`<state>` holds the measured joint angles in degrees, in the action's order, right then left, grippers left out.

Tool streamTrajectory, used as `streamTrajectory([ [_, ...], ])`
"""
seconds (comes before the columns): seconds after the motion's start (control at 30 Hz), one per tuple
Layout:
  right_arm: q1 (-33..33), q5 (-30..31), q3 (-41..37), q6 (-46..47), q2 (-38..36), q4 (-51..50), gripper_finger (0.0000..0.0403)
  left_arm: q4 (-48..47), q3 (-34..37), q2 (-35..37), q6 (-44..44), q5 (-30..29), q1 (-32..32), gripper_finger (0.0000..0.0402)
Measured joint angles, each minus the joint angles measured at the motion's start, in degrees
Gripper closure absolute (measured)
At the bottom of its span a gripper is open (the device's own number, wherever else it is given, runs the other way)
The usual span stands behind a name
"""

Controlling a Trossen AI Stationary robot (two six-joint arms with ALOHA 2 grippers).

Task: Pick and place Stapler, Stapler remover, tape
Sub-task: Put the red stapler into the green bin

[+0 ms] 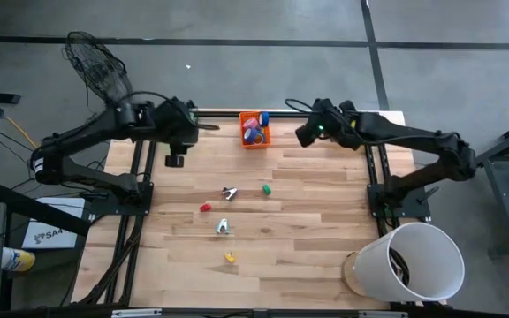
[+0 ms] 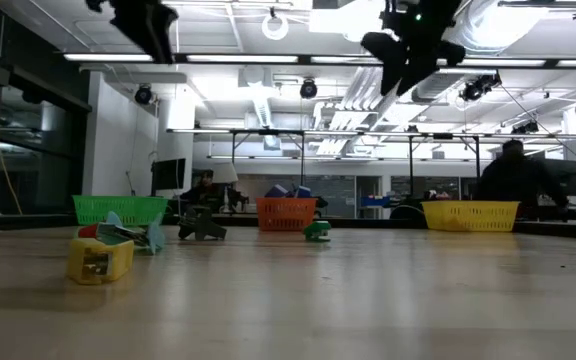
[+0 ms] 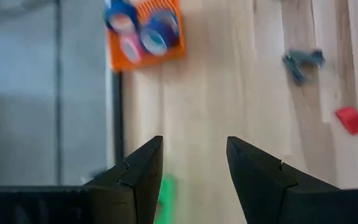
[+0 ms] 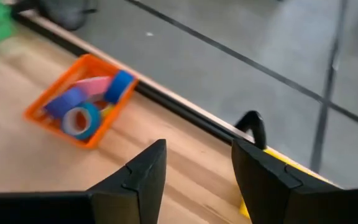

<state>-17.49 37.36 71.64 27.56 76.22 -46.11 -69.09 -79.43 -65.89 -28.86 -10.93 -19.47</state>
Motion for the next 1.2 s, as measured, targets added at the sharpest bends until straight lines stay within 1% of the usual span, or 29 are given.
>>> streamTrajectory([
  [0.1,1.86,-1.92,-0.02,-3.49,-2.37,-0.07,0.0230,-0.10,5.40,0.01,4.90,0.99,0.01,0.0229],
  [0.27,4.37,-5.83,-0.02,-7.88,-6.12,-0.18,0.0230,0.76,15.15,0.00,11.78,6.31,0.01,0.0229],
  [0.37,5.87,-6.51,-0.02,-9.96,-7.83,-0.69,0.0230,2.47,20.69,0.02,13.85,12.84,0.01,0.0229],
  [0.5,7.75,-6.14,-0.02,-12.61,-9.22,-1.77,0.0230,9.16,28.05,0.02,16.32,22.56,0.33,0.0229],
  [0.57,8.41,-5.90,-0.02,-14.10,-9.32,-1.93,0.0231,13.08,31.24,0.02,17.62,25.74,1.24,0.0229],
  [0.63,8.86,-5.90,-0.02,-15.09,-9.39,-2.48,0.0230,16.07,33.61,0.02,18.87,27.59,2.58,0.0229],
  [0.77,9.67,-6.03,-0.13,-15.93,-9.48,-2.75,0.0229,19.15,35.90,0.02,22.67,28.22,5.64,0.0229],
  [1.03,9.88,-6.29,-0.15,-16.57,-9.52,-3.66,0.0229,23.52,36.01,0.02,31.22,24.85,13.06,0.0229],
  [1.13,10.27,-6.43,-0.17,-16.66,-9.75,-5.18,0.0231,24.88,36.01,0.02,36.51,21.63,14.71,0.0229],
  [1.2,10.66,-6.43,-0.17,-16.68,-10.07,-5.89,0.0230,26.60,36.01,0.02,41.02,20.05,14.63,0.0229],
])
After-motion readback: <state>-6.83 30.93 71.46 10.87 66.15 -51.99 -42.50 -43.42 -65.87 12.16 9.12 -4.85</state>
